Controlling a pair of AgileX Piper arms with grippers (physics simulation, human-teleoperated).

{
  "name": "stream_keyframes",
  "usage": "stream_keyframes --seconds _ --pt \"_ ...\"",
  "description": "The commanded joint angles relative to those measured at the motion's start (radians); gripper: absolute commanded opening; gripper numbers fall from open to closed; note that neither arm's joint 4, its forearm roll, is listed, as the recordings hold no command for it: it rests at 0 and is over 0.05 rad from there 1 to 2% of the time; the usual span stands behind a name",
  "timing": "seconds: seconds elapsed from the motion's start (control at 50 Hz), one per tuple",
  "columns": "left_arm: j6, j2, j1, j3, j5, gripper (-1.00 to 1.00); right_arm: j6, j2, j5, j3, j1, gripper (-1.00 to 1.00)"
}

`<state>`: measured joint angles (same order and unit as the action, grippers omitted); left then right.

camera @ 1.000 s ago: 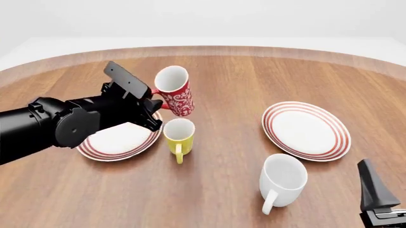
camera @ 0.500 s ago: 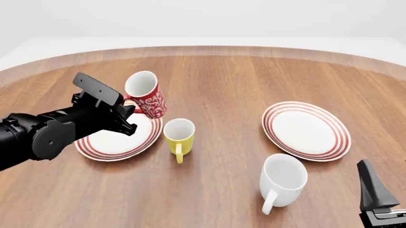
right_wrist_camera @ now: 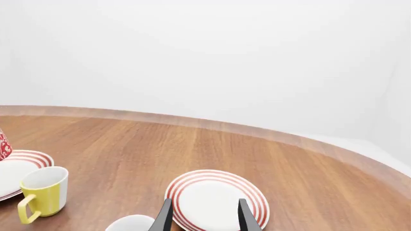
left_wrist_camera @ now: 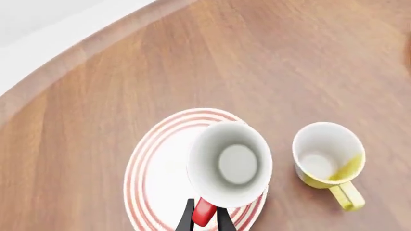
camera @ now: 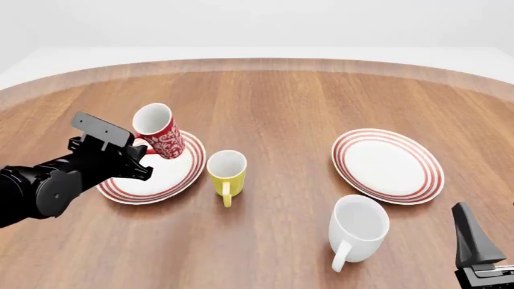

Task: Put the red mug on the left plate.

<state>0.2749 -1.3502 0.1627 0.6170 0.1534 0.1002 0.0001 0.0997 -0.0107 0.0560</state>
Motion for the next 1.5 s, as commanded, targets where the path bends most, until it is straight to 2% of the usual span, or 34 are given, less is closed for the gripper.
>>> stream_keyframes --seconds 0.02,0.2,0.44,0.94,1.5 --pt "0.032 -0.037 -0.058 -0.019 0.058 -1.0 0.0 0.0 -0.002 -0.001 -0.001 1.0" --pt "0.08 -0.078 -0.091 -0.008 0.092 -1.0 -0.001 0.0 -0.004 -0.004 -0.001 1.0" --pt "0.109 -0.126 -0.109 -0.001 0.117 -1.0 -0.004 0.0 -0.005 -0.005 -0.004 1.0" --pt "0.104 -0.21 -0.117 -0.046 0.198 -1.0 -0.006 0.0 0.0 0.001 -0.007 1.0" --pt "0.112 -0.269 -0.16 -0.035 0.241 -1.0 -0.005 0.0 0.003 -0.001 -0.005 1.0"
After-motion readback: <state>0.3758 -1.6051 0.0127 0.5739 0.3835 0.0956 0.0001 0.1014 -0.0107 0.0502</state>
